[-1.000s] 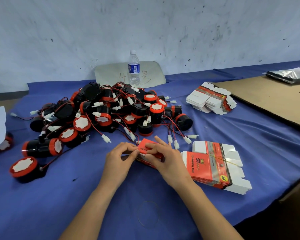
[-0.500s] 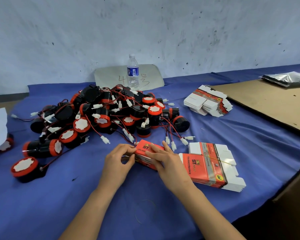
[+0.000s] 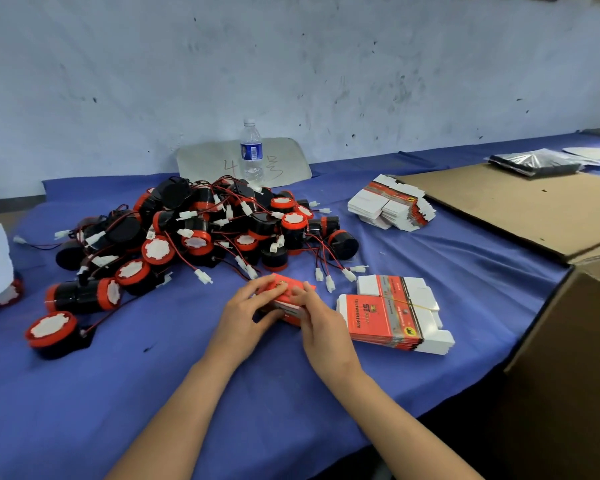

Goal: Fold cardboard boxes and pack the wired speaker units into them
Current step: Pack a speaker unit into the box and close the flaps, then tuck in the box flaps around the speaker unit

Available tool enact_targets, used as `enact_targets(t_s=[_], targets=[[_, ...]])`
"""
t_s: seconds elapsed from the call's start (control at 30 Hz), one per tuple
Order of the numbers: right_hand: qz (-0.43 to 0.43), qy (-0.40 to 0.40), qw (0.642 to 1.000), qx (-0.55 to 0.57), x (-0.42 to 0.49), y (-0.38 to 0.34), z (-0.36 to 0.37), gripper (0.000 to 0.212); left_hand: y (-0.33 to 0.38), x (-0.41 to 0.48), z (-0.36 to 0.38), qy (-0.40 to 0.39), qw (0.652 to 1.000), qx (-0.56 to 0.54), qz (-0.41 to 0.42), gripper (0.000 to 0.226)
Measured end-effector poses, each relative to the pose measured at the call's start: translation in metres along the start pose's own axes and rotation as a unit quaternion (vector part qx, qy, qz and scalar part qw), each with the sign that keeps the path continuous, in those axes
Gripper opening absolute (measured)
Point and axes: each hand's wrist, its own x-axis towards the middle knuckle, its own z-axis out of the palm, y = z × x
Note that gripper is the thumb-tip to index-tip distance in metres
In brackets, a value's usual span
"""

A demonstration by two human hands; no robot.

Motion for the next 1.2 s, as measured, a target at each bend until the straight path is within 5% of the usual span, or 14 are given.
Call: enact_targets(t_s=[0.37, 0.47, 0.77, 0.87, 0.97, 1.2], targets=[[0.010, 0.009, 0.997, 0.070, -0.002, 0.007, 0.003, 0.044, -0.005, 0.000, 0.006, 0.006, 0.999, -0.037, -0.005, 0.035], [-0.003, -0.002, 1.000, 0.018, 0.000, 0.015, 0.008, 0.025, -0.007, 0.001, 0.007, 0.006, 0.999, -0.050, -0.018, 0.036], [-0.015, 0.065, 0.998, 0.004, 0.002, 0.011, 0.008, 0.022, -0.010, -0.001, 0.007, -0.081, 0.996, -0.026, -0.005, 0.084], [-0.010, 0.096, 0.994, 0.043, 0.003, 0.008, 0.004, 0.024, -0.005, -0.001, 0.004, -0.039, 0.999, -0.030, 0.016, 0.070], [-0.045, 0.077, 0.996, 0.025, 0.000, 0.006, 0.005, 0.052, 0.001, -0.001, -0.002, -0.010, 0.999, -0.043, 0.021, 0.051], [-0.047, 0.105, 0.993, 0.016, -0.003, 0.007, 0.000, 0.066, 0.005, -0.009, 0.000, -0.063, 0.996, -0.069, 0.002, 0.035]])
